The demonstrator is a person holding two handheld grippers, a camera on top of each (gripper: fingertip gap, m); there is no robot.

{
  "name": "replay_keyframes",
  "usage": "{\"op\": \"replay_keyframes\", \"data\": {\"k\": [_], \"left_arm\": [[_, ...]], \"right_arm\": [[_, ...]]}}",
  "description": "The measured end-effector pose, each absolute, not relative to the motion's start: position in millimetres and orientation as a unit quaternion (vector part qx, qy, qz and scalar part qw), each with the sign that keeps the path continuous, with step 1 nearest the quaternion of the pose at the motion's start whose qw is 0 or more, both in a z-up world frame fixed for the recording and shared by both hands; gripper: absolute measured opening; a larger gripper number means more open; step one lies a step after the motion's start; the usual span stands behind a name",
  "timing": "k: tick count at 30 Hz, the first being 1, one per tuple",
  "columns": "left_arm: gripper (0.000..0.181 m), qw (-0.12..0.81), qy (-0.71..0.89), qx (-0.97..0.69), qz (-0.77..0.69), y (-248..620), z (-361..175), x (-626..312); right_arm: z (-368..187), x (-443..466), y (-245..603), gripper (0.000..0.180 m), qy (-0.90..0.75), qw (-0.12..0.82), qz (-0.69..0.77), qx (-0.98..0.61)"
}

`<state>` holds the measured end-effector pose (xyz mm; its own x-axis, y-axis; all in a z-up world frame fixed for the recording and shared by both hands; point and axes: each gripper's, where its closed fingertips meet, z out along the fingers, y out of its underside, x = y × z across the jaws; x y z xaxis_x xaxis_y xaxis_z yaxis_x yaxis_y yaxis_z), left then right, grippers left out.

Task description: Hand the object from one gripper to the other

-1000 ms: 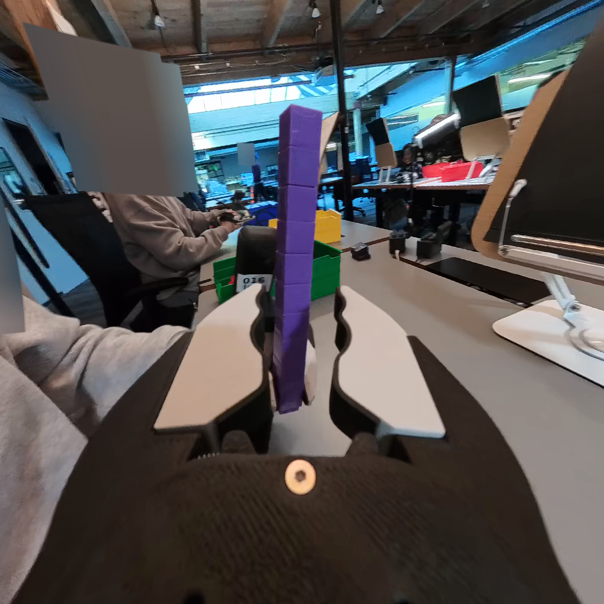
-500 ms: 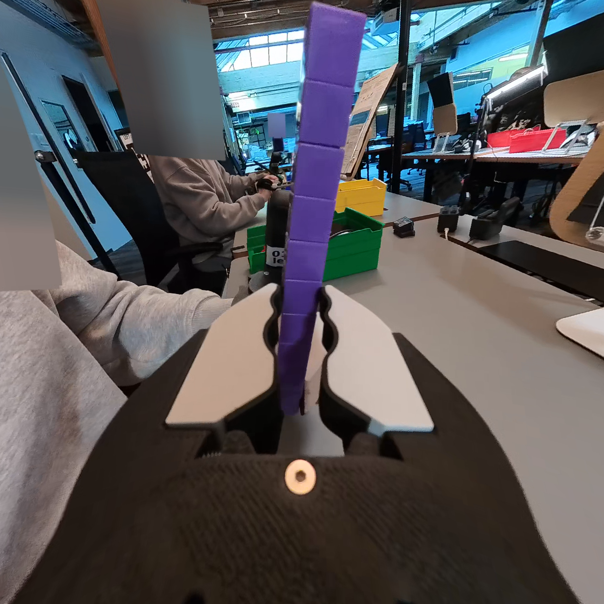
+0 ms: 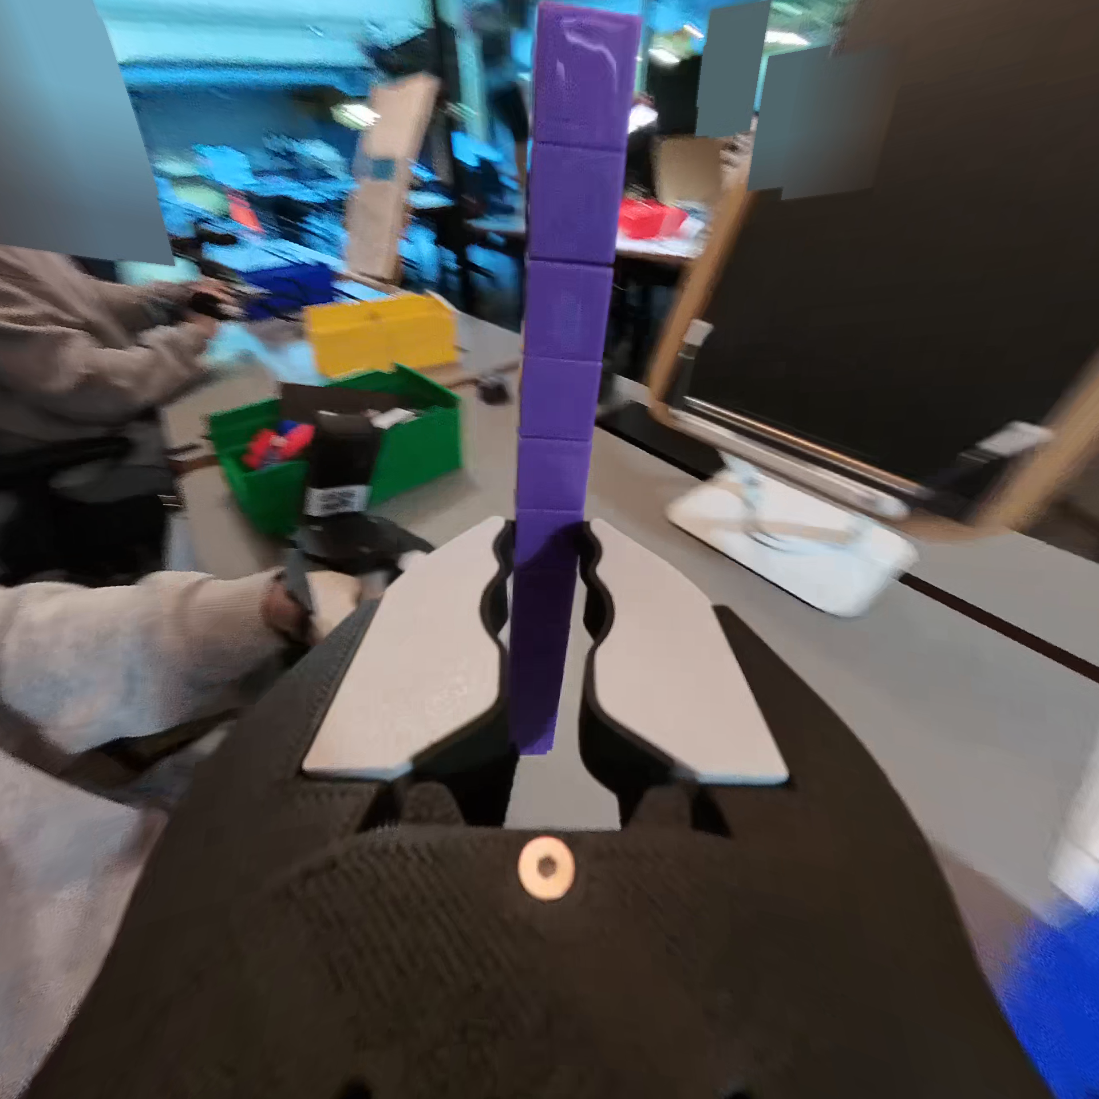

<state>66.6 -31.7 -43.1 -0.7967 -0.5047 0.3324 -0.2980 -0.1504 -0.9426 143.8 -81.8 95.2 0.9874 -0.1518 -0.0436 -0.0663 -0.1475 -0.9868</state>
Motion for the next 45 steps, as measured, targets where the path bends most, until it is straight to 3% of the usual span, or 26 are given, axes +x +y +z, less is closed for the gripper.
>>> {"op": "replay_keyframes", "data": {"k": [5,11,16,24,31,36,41,45], "left_arm": [[0.06,0.069,0.642,-0.314,-0.696,-33,-44,68],[0.058,0.061,0.649,-0.314,-0.69,-39,-50,67],[0.057,0.06,0.661,-0.311,-0.68,-43,-56,67],[0.057,0.053,0.662,-0.316,-0.677,-43,-62,68],[0.056,0.054,0.661,-0.317,-0.678,-42,-62,69],[0.056,0.053,0.662,-0.317,-0.677,-42,-63,70],[0.056,0.05,0.664,-0.318,-0.674,-45,-66,70],[0.055,0.059,0.668,-0.318,-0.67,-45,-67,71]], "right_arm": [[75,246,-192,0.022,0.241,0.519,-0.207,-0.794],[-37,328,-307,0.022,0.413,0.299,-0.248,-0.824],[-112,342,-340,0.023,0.454,0.19,-0.213,-0.844],[-152,332,-354,0.023,0.446,0.092,-0.179,-0.872],[-160,331,-358,0.026,0.441,0.077,-0.179,-0.876],[-120,339,-349,0.036,0.43,0.113,-0.237,-0.864],[-20,322,-264,0.034,0.33,0.288,-0.309,-0.844],[37,255,-151,0.029,0.179,0.462,-0.275,-0.824]]}}
